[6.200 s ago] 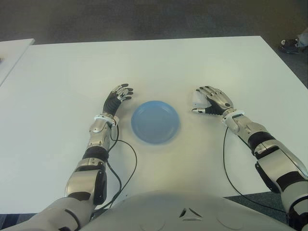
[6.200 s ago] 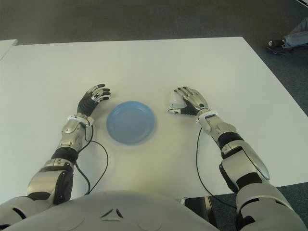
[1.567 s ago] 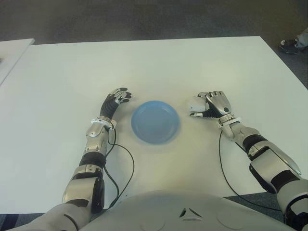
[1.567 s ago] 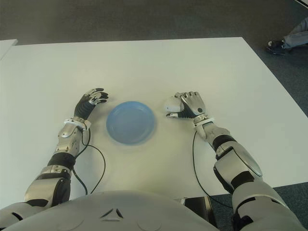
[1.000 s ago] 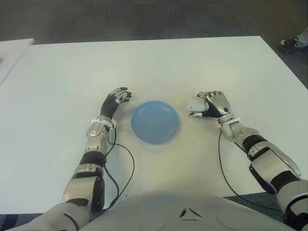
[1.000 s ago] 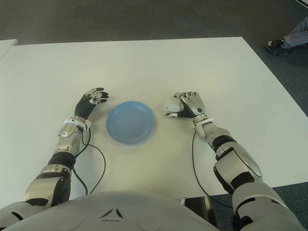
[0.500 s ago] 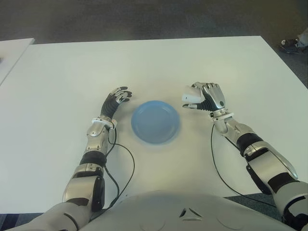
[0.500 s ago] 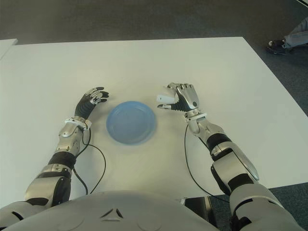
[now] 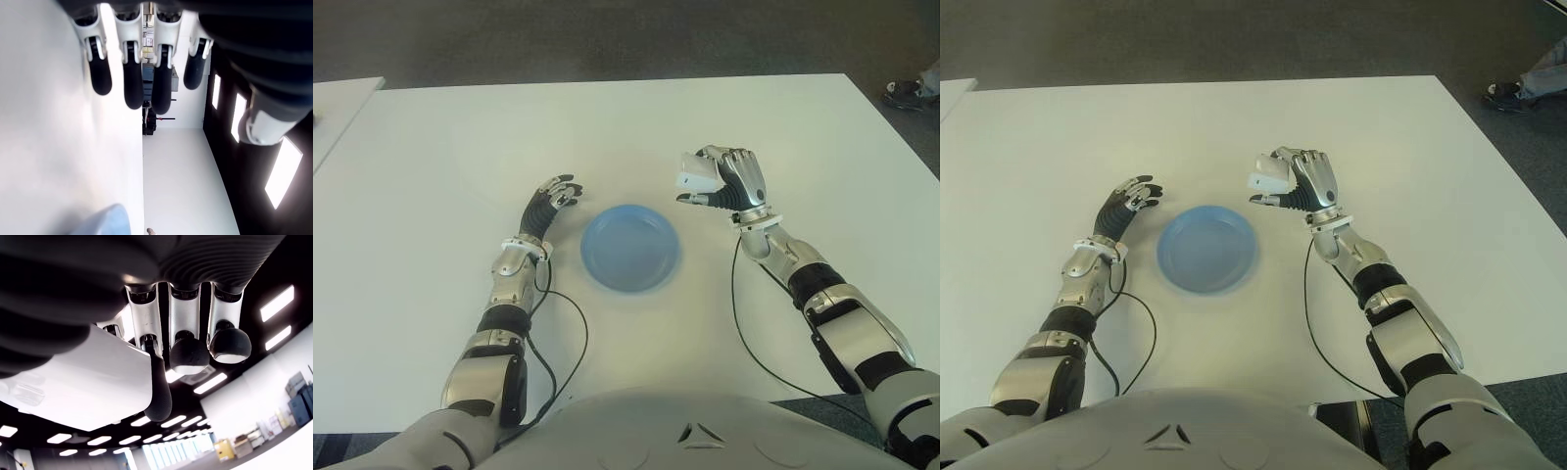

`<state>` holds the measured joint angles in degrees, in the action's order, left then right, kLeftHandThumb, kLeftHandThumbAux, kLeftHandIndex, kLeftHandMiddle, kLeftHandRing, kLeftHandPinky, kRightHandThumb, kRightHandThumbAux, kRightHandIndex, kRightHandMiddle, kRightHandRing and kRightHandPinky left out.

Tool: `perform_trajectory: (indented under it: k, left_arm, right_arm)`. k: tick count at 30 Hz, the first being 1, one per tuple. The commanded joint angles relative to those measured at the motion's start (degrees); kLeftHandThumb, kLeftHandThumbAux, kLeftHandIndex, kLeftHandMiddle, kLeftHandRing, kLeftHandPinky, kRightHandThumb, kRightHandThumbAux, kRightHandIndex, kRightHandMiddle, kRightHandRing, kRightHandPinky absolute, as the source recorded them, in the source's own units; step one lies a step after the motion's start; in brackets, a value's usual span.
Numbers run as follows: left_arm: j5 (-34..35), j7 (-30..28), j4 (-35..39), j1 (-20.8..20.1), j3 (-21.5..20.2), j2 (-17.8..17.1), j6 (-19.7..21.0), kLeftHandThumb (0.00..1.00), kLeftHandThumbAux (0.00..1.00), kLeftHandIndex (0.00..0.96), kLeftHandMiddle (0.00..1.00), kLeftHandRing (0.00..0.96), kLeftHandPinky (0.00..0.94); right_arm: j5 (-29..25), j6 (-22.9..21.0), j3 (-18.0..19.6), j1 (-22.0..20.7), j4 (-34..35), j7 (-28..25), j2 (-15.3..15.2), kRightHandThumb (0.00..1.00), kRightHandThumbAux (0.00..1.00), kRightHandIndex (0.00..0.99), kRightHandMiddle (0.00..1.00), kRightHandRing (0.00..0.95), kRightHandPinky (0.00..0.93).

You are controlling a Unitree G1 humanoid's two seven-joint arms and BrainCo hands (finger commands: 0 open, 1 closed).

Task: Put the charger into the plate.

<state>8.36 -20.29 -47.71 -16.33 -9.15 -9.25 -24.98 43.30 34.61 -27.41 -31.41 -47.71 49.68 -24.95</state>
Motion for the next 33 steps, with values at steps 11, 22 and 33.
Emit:
perform_trajectory:
  k: [11, 22, 33]
  left_arm:
    - [-0.47, 0.87, -1.93, 0.92, 0.62, 0.98, 1.64, 0.016, 0.527, 0.247, 0.343, 0.318, 0.282]
    - [-0.77, 1.50, -2.34, 0.73, 0.93, 1.48, 1.06, 0.001, 0.545, 0.256, 0.352, 0.322, 0.283]
    - [-1.18, 2.37, -2.66, 0.49, 1.34, 2.02, 0.55, 0.005, 0.553, 0.254, 0.349, 0.322, 0.283]
  right_arm:
    - [4.03, -1.73, -1.03, 2.38, 4.39, -1.70, 1.73, 0.843, 0.660, 0.808, 0.853, 0.853, 0.860]
    - [3.98, -0.98, -2.10, 4.54, 8.36, -7.25, 3.73, 0.859, 0.668, 0.804, 0.847, 0.849, 0.859]
    - [4.73, -1.84, -2.96, 5.79, 10.01, -10.71, 6.74, 0.872, 0.669, 0.796, 0.843, 0.847, 0.866]
